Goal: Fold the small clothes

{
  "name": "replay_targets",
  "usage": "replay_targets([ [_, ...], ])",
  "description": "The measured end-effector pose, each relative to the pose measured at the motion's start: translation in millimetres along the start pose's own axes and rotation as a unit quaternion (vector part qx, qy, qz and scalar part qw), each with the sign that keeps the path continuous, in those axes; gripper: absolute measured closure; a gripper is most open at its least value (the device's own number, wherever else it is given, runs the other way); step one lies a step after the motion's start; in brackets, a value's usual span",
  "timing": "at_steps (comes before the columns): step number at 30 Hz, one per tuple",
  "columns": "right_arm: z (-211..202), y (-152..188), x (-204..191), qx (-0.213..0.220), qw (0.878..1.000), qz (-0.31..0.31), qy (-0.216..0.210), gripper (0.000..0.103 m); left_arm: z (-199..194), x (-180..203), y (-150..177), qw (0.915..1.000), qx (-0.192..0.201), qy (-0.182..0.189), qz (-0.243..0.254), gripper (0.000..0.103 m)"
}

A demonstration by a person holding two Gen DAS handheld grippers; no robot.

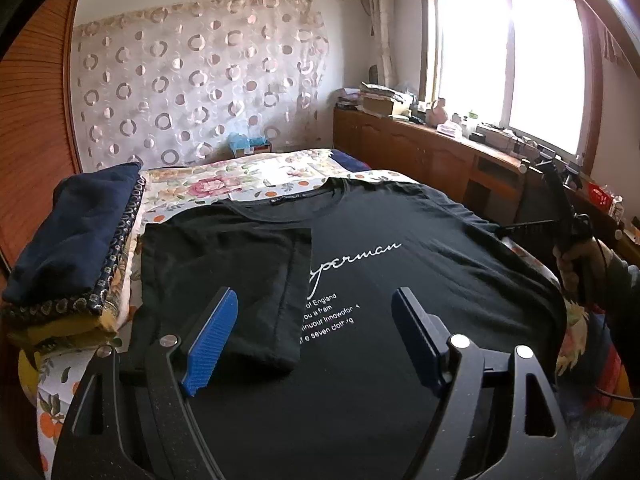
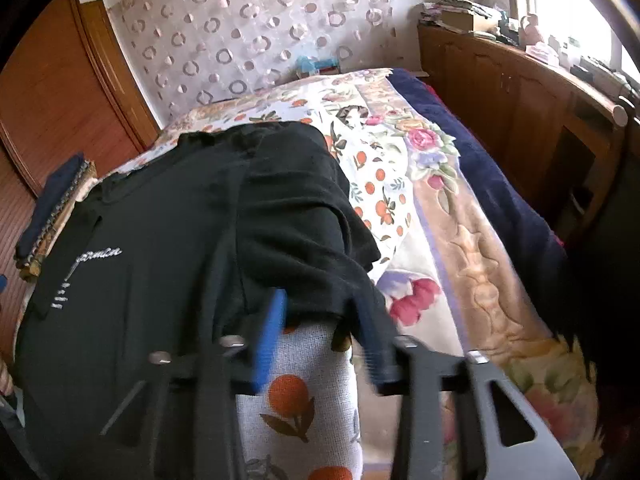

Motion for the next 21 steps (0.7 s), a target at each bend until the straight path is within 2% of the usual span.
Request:
replay_targets([
  [1, -0.9, -1.1, -0.1, 0.004, 1.0, -0.006, 0.008, 0.086, 0.4, 0.7, 0.8, 1.0, -0.001, 0.0, 0.0, 0.023],
  [2, -1.5, -1.4, -0.7, 0.005, 1.0, -0.013, 0.013, 0.087, 1.0, 1.2, 0.9, 1.0, -0.002, 0.0, -0.001, 0.023],
  [4, -3.3, -3.9, -0.1, 0.009, 0.999, -0.03, 0.03, 0.096, 1.6, 1.4, 2.0, 1.0, -0.003, -0.001, -0.002, 0.023],
  [8, -12.9, -18.0, -14.7, 0.044, 0.994, -0.075, 0.061, 0.097, 3.2, 1.0, 4.4, 1.0, -0.008, -0.002, -0.004, 0.023],
  [11, -21.0, -30.8, -36.5, 0.072, 0.991, -0.099, 0.053, 0.097, 4.6, -0.3, 5.5, 0.9999, -0.009, -0.002, -0.008, 0.023],
  [14, -24.6, -40.3, -69.4, 0.088, 0.987, -0.129, 0.026, 0.097, 4.8, -1.6, 6.4, 0.9999, -0.01, -0.005, -0.01, 0.023],
  [17, -19.4, -28.9, -110.4, 0.077, 0.984, -0.159, -0.014, 0.097, 5.0, -2.7, 6.8, 0.9998, -0.011, -0.006, -0.014, 0.023],
  [21, -4.3, 1.0, -128.1, 0.041, 0.988, -0.143, -0.039, 0.097, 4.4, -2.3, 8.3, 0.9997, -0.012, 0.002, -0.02, 0.023],
])
Point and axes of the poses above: each gripper's, at about its wrist camera, not at the fingertips, and z roughly the way its jaws point, x to its right, y to its underside, the point moved 9 cm from there along z, roughly the way its jaws point, and after that the axes turned 7 degrees about x, right-handed, at the moved point
